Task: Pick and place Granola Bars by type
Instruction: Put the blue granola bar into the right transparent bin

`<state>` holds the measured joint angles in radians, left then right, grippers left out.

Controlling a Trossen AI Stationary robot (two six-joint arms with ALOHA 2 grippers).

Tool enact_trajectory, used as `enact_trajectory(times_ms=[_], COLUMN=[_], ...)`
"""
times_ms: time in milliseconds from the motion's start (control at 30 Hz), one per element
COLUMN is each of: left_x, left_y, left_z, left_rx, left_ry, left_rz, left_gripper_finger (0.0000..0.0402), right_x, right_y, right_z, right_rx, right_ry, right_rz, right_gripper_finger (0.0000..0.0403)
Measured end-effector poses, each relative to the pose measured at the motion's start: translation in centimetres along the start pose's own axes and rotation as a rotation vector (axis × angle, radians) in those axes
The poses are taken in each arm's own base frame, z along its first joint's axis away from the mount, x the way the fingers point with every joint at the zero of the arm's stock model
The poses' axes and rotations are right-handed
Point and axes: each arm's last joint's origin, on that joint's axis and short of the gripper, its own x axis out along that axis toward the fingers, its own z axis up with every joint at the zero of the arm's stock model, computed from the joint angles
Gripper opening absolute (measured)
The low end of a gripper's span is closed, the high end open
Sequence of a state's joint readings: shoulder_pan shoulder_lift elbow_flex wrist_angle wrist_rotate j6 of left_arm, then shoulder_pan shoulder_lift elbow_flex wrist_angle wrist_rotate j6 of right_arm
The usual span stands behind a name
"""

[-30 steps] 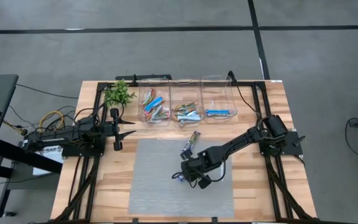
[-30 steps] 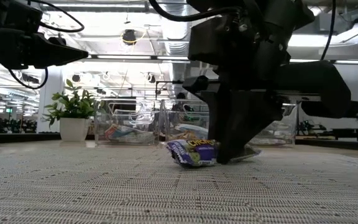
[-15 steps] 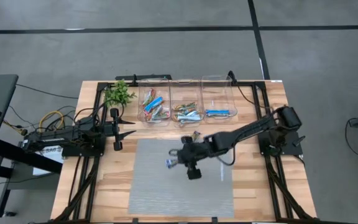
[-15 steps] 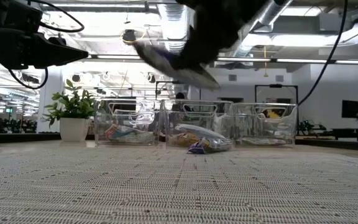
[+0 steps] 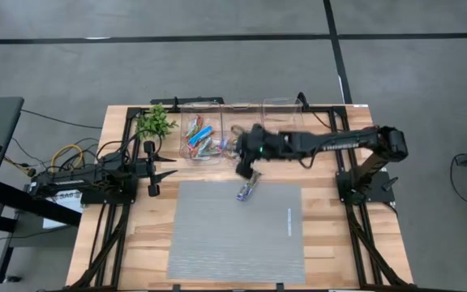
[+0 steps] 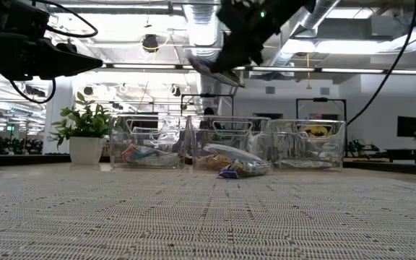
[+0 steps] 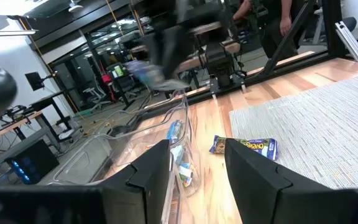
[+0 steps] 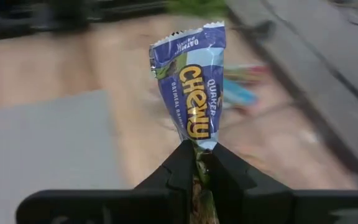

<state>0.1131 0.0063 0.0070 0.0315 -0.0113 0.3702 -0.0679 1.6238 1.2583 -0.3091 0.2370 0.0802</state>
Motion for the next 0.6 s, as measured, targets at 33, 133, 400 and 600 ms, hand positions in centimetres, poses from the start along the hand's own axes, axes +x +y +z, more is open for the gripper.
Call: enact_trajectory(times_ms=[33,133,400,600], left_x=[0.0,0.0,0.0,0.0], left_y=[0.0,0.0,0.0,0.0], left_z=[0.0,0.0,0.0,0.0], left_rx=[0.000,0.000,0.000,0.000], left_ry=[0.000,0.000,0.000,0.000], left_rz=[0.000,0.000,0.000,0.000], left_gripper_finger=[0.0149,0.0149,0.0149,0.0149], right_x=[0.0,-0.2,-0.8,-1.1], right_y=[-1.0,-4.0,-10.4,-13.8], right_z=[0.0,0.0,-1.0,-2.3], right_rx=[0.014,0.057,0.235,0.385], right_ry=[0.009,0.034,0.119,0.202], right_rz=[-0.033,-0.126,-0.317,-0.405], right_gripper_finger=[0.0035,0.0034,0.0034,0.0035])
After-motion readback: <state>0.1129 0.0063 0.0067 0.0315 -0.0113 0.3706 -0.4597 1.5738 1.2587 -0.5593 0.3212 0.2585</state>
